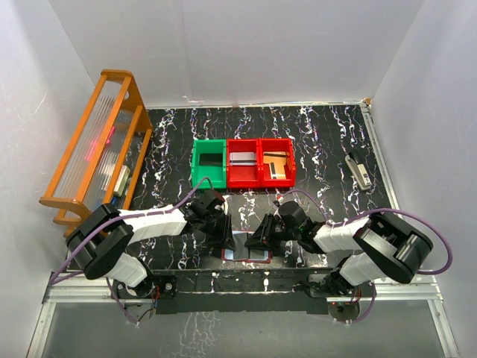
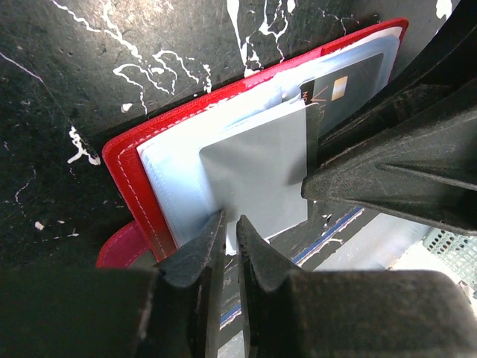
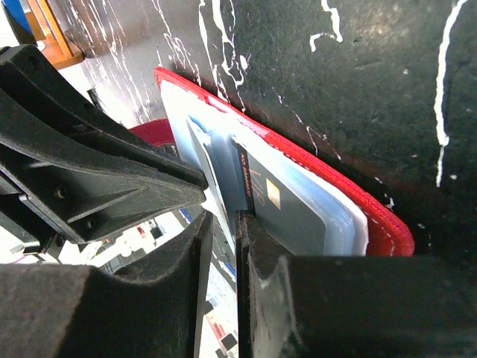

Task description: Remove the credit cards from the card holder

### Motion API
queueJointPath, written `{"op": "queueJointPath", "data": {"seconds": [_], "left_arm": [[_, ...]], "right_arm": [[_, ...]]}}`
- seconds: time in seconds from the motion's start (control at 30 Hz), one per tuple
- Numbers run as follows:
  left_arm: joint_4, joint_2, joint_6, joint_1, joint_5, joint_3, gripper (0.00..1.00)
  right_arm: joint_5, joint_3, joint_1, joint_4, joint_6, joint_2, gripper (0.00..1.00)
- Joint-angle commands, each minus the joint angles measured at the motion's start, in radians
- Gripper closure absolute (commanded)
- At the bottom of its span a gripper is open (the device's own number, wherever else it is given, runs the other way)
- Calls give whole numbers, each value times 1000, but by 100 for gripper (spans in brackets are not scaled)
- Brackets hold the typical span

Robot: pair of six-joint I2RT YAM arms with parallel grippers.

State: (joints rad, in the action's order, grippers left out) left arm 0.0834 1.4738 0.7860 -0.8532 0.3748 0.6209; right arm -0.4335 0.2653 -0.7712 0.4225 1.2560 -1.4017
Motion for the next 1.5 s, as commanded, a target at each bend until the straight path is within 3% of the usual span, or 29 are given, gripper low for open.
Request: {"op": "queueJointPath", "data": {"seconds": [0.0, 0.1, 0.3, 0.57, 0.93, 1.23, 1.47], "left_arm": [[87, 6, -20, -6, -58, -5, 89], [91, 7, -22, -7, -60, -4, 90], [93, 8, -25, -8, -60, -1, 90], [92, 11, -26, -8, -63, -6, 91], [104, -24, -22, -7, -70, -9, 91], [151, -74, -39, -9, -104, 135, 69], [55, -66, -39, -8, 17, 136, 60]], "right_arm": [[9, -9, 0, 50, 15, 21, 82], [20, -21, 2, 53, 22, 33, 84], [25, -36, 3, 65, 28, 61, 99], [34, -52, 8, 40, 25, 111, 100], [91, -34, 37, -186, -64, 245, 100], [43, -21, 38, -118, -63, 183, 100], [21, 18, 37, -94, -82, 112, 100]]}}
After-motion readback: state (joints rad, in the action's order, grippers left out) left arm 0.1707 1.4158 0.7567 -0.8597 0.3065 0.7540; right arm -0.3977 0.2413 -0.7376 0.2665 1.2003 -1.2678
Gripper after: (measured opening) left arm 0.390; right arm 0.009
